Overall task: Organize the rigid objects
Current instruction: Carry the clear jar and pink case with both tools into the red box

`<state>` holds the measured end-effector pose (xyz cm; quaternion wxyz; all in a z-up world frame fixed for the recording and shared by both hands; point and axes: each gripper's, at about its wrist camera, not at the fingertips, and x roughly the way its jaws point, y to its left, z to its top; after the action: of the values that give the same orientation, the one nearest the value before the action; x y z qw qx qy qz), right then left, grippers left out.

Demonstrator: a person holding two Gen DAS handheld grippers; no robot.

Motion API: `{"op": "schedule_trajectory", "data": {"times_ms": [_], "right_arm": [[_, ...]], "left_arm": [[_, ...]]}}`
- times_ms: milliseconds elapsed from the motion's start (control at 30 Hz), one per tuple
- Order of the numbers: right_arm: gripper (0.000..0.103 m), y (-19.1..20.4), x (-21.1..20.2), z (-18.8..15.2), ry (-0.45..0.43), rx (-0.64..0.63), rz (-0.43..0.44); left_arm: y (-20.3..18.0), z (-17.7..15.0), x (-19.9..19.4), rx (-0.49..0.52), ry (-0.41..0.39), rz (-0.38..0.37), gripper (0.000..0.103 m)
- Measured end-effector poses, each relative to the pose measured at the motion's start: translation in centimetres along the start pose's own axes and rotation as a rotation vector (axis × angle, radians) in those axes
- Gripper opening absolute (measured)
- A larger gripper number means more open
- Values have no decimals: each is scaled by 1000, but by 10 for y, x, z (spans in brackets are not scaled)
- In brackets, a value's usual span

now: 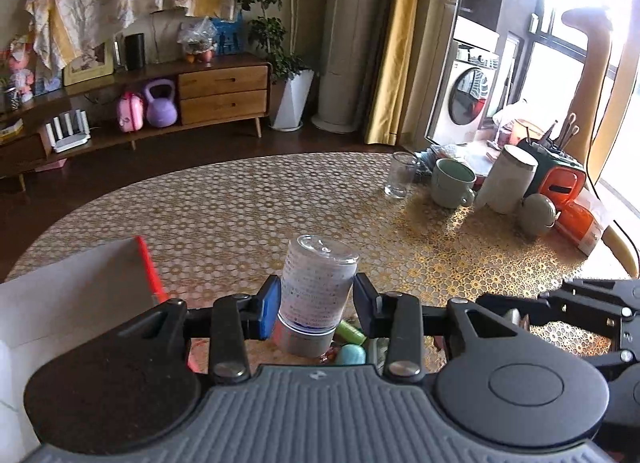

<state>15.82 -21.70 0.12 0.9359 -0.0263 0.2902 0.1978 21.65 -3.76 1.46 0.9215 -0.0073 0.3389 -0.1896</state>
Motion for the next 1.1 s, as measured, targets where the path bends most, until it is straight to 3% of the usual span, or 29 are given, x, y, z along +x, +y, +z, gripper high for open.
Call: {"op": "schedule_trajectory", "data": {"times_ms": [733, 1100], "right_arm": [[35, 116, 37, 46, -19, -150, 105], [35, 167, 87, 47, 38, -207, 156]], "left_arm": [[126, -19, -85, -90, -24, 175, 38], [184, -42, -82, -107, 68, 252, 38]]}}
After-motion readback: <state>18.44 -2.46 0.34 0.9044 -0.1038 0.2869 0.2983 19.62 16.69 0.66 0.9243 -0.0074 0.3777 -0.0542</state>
